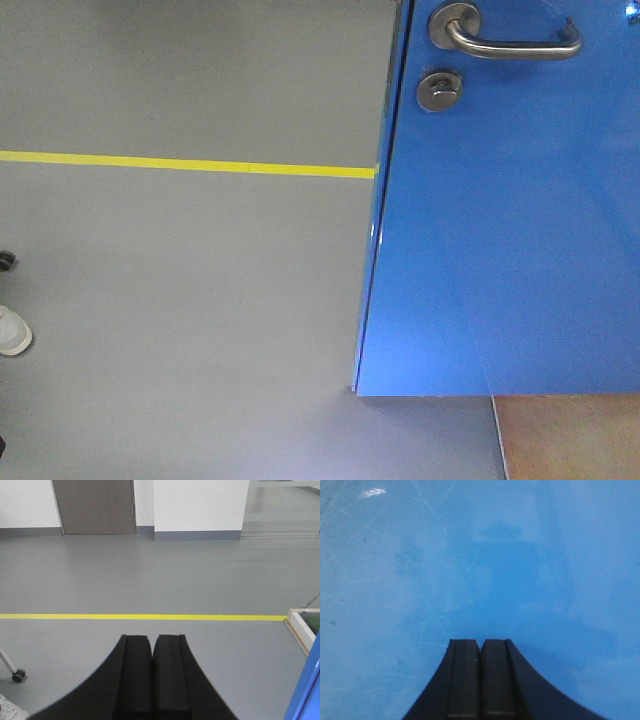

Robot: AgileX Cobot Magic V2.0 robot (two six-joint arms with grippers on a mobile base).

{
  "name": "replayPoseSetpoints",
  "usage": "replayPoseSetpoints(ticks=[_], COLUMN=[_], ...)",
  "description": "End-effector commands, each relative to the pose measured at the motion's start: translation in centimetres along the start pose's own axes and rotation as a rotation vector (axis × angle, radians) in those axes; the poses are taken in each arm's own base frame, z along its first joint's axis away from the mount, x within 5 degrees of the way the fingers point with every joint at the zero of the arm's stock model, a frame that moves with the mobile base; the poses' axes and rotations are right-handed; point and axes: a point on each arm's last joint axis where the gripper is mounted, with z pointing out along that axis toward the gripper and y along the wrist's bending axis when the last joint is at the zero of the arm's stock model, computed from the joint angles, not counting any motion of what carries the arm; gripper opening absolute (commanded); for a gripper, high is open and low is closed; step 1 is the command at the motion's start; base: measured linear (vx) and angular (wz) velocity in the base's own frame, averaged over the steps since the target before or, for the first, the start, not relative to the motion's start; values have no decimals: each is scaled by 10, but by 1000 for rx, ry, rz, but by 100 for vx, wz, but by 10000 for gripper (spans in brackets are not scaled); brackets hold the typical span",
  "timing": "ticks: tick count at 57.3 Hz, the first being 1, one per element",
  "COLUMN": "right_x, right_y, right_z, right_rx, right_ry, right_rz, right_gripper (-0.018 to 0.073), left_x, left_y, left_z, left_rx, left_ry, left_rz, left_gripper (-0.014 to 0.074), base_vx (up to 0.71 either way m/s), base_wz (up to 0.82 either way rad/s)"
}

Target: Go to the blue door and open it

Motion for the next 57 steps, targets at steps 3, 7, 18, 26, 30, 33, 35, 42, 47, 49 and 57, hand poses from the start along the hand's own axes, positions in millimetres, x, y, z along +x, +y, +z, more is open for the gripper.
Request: replayPoseSetpoints(ticks=[3,7,18,26,30,33,35,42,47,49,57], right_x=[-30,-30,-30,-30,-30,-30,-30,-30,-30,-30,-30], right_y=[7,7,7,7,7,7,7,7,7,7,7], right_z=[-7,-7,-7,-7,-7,-7,-7,-7,-7,-7,-7], right_rx=[-25,-25,-25,-25,-25,-25,-25,-25,-25,-25,-25], right_ry=[-125,-125,-125,-125,-125,-125,-125,-125,-125,-125,-125], right_rz=[-11,-11,-11,-11,-11,-11,-11,-11,-11,-11,-11], right_gripper=[12,12,12,12,12,12,12,12,12,12,12], left_x=[-16,-16,-16,-16,-16,-16,-16,-16,-16,-16,-16], left_y=[0,0,0,0,0,0,0,0,0,0,0], left_z=[-4,-4,-4,-4,-4,-4,-4,-4,-4,-4,-4], left_rx=[10,10,10,10,10,10,10,10,10,10,10], left_ry=[-115,-115,-115,-115,-115,-115,-115,-115,-115,-115,-115], left_rz=[-6,-6,-6,-6,-6,-6,-6,-6,-6,-6,-6], left_gripper=[73,73,73,73,73,73,73,73,73,73,73], base_vx=[27,26,23,15,10,8,6,4,2,1,0], base_wz=[-4,-5,-4,-6,-6,-5,-3,0,0,0,0])
